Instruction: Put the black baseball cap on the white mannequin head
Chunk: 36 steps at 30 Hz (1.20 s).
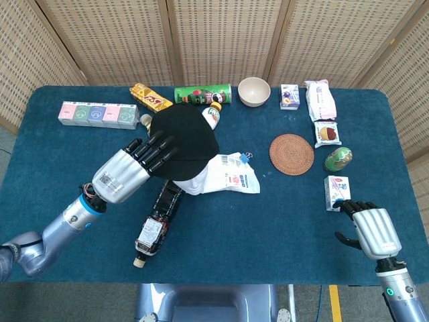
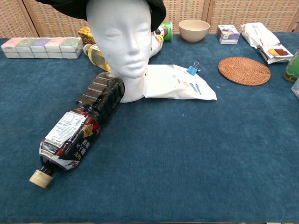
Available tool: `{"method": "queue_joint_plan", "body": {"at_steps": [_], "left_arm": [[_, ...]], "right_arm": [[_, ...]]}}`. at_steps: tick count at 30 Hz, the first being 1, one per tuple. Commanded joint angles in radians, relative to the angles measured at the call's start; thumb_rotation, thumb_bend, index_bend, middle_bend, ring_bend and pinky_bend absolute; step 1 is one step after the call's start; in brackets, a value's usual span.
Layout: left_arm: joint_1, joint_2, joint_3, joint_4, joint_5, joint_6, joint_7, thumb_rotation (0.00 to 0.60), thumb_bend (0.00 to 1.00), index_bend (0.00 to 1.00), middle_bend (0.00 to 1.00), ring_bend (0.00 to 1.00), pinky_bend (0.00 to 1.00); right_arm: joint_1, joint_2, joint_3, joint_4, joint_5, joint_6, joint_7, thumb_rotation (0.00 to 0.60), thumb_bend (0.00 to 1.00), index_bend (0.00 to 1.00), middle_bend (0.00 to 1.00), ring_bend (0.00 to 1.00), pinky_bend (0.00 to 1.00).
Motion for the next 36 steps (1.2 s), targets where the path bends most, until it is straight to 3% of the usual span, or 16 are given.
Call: {"method": "queue_joint_plan", "body": {"at_steps": [1, 12, 22, 25, 32, 36], "left_arm": [[0.021, 0.026, 0.008, -0.032, -0.019, -0.01, -0.017, 0.6, 0.26, 0.1, 0.13, 0.1, 0.42], [0.144, 0.169, 0.046, -0.164, -0.123, 0.0, -0.149, 0.6, 0.26, 0.1, 0.13, 0.1, 0.42], [0.274, 0.194, 0.079, -0.138, -0.204, 0.047, -0.252, 0.6, 0.26, 0.17, 0.13, 0.1, 0.42], [0.313, 0.189, 0.084, -0.122, -0.227, 0.065, -0.278, 0.6, 0.26, 0.24, 0.14, 0.1, 0.43], [0.392, 0.171, 0.097, -0.075, -0.269, 0.097, -0.318, 0.6, 0.26, 0.47, 0.27, 0.21, 0.49], [0.428, 0.155, 0.09, -0.047, -0.295, 0.124, -0.324, 0.6, 0.26, 0.6, 0.4, 0.32, 0.52]], "right_arm": [[0.001, 0.001, 0.0, -0.001, 0.001, -0.003, -0.001, 0.6, 0.15, 0.36, 0.46, 0.52, 0.51], [0.004, 0.004, 0.004, 0.002, 0.02, -0.013, -0.003, 0.6, 0.15, 0.36, 0.46, 0.52, 0.51], [0.01, 0.002, 0.011, 0.01, 0.042, -0.028, -0.006, 0.6, 0.15, 0.36, 0.46, 0.52, 0.51], [0.01, 0.002, 0.013, 0.011, 0.05, -0.031, -0.009, 0.6, 0.15, 0.36, 0.46, 0.52, 0.51], [0.011, 0.003, 0.019, 0.011, 0.07, -0.036, -0.026, 0.6, 0.15, 0.36, 0.46, 0.52, 0.51], [0.01, 0.002, 0.023, 0.01, 0.081, -0.035, -0.041, 0.6, 0.15, 0.36, 0.46, 0.52, 0.51]]}}
